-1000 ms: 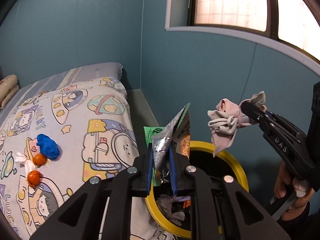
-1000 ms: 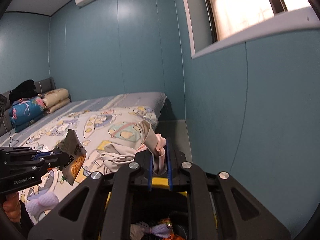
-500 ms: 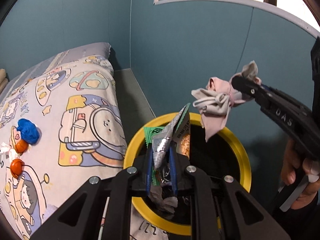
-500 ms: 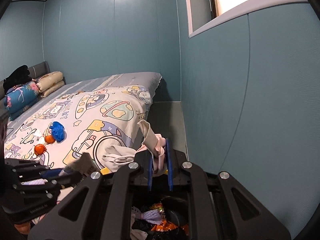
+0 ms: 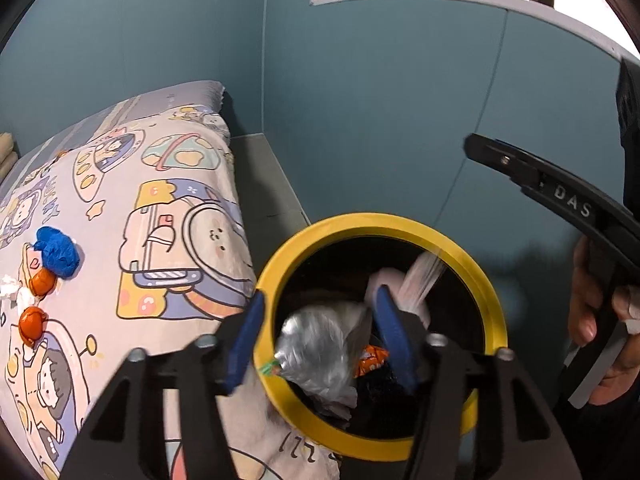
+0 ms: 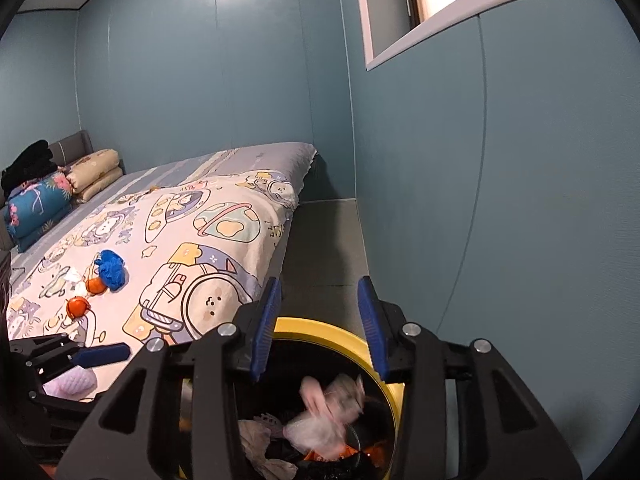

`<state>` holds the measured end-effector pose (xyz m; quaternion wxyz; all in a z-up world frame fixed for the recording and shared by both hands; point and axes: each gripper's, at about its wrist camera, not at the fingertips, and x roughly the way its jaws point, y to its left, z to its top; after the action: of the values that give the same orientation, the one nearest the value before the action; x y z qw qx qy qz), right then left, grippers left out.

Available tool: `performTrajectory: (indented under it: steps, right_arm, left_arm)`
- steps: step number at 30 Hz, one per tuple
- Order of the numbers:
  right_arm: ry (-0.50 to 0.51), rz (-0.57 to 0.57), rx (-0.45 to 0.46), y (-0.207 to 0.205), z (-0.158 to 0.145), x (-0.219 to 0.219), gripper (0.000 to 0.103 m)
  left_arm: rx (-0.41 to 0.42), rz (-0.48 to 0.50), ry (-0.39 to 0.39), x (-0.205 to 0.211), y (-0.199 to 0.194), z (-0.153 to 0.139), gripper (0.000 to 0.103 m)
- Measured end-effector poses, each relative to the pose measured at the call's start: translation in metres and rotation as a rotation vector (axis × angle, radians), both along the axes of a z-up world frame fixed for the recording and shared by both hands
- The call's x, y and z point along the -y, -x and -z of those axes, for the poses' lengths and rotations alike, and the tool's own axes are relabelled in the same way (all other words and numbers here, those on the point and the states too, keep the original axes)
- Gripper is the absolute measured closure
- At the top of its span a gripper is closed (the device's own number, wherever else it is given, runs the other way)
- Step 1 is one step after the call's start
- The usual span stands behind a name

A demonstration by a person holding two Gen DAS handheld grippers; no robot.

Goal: Collect trash
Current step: 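Open both tools over the yellow bin to drop the cloth and wrapper, then move both open tools back over the peels and glove on the bed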

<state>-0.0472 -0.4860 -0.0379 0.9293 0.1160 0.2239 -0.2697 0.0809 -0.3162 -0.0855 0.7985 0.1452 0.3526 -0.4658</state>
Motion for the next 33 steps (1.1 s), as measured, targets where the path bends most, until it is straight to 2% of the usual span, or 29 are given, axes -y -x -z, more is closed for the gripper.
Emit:
performTrajectory:
  steps: [7, 17, 25, 33]
  right_arm:
    - [0.0, 0.001, 0.032, 0.005, -0.007, -0.001, 0.064]
    - [-0.007, -0.042, 0.064, -0.005, -0.016, -0.009, 0.054]
    - [-0.026, -0.144, 0.075, -0.045, -0.025, -0.03, 0.044]
    - [-0.061, -0.283, 0.082, -0.112, -0.028, -0.062, 0.037]
  left_arm:
    - [-0.015, -0.029, 0.025, -0.008, -0.01, -0.006, 0.04]
    - [-0.008, -0.116, 0.05, -0.042, -0.04, -0.015, 0.037]
    - [0.006, -0.231, 0.095, -0.095, -0.079, -0.024, 0.028]
    - [0.019, -0.364, 0.137, -0.153, -0.12, -0.026, 0.019]
